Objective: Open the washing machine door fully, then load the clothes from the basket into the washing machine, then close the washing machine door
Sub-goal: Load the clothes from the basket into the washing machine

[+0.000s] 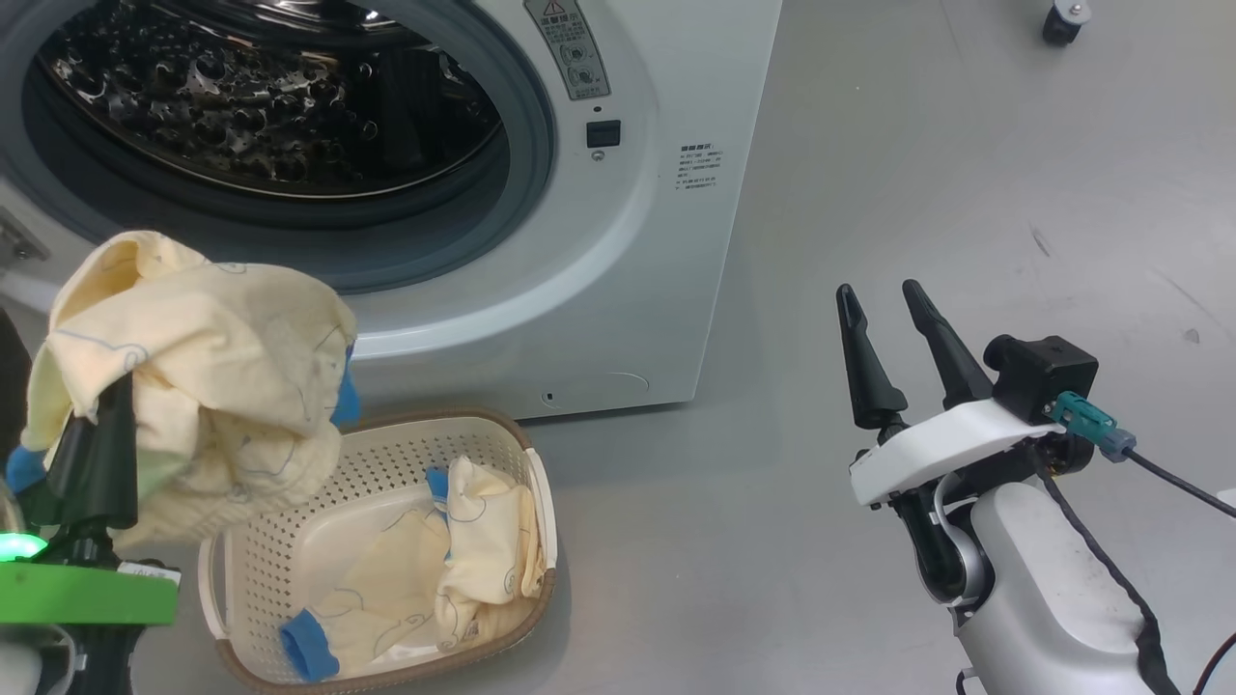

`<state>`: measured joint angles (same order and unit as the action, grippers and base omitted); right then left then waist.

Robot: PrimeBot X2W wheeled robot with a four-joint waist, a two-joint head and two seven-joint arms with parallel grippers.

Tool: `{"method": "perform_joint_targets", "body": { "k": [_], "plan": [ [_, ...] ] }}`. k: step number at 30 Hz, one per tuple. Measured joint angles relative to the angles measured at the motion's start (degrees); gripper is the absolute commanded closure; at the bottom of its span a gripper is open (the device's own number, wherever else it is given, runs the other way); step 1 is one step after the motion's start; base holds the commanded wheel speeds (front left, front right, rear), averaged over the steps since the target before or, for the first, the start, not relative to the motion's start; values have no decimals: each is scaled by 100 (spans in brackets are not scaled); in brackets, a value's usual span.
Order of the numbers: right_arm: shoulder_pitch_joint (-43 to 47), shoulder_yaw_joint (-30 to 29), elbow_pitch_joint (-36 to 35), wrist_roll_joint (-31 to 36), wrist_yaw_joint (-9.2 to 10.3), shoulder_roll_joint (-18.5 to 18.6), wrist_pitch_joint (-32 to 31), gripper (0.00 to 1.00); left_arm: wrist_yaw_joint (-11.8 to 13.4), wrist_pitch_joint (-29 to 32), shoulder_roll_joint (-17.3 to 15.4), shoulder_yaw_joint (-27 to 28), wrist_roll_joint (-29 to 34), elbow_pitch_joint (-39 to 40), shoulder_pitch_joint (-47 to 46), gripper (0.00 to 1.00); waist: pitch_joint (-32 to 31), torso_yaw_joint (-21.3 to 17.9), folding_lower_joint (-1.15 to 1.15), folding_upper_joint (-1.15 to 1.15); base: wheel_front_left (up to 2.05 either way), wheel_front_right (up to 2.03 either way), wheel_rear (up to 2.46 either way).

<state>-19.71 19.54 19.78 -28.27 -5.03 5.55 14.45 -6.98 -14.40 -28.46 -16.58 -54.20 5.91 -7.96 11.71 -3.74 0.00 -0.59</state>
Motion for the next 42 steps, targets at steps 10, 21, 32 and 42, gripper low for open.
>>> {"method": "perform_joint_targets", "body": {
  "k": [10, 21, 32, 42],
  "plan": [
    [78, -27, 13, 0, -49, 5, 0, 0, 0, 0, 177, 67, 32, 433, 101, 100, -74, 26, 0, 0, 0, 0, 0],
    [76, 102, 11, 0, -57, -26, 0, 0, 0, 0, -69, 152, 162, 515, -392, 100, 42, -46, 0, 0, 0, 0, 0],
    [60, 245, -122, 13, -57, -120, 0, 0, 0, 78, -171, 140, 172, 345, -1426, 100, 471, -254, 0, 0, 0, 0, 0],
    [-166, 470, -360, 119, -37, -200, 0, 0, 0, 477, -465, 15, 172, -670, -2014, 100, 1119, -540, 1, 0, 0, 0, 0]
  ]
}}
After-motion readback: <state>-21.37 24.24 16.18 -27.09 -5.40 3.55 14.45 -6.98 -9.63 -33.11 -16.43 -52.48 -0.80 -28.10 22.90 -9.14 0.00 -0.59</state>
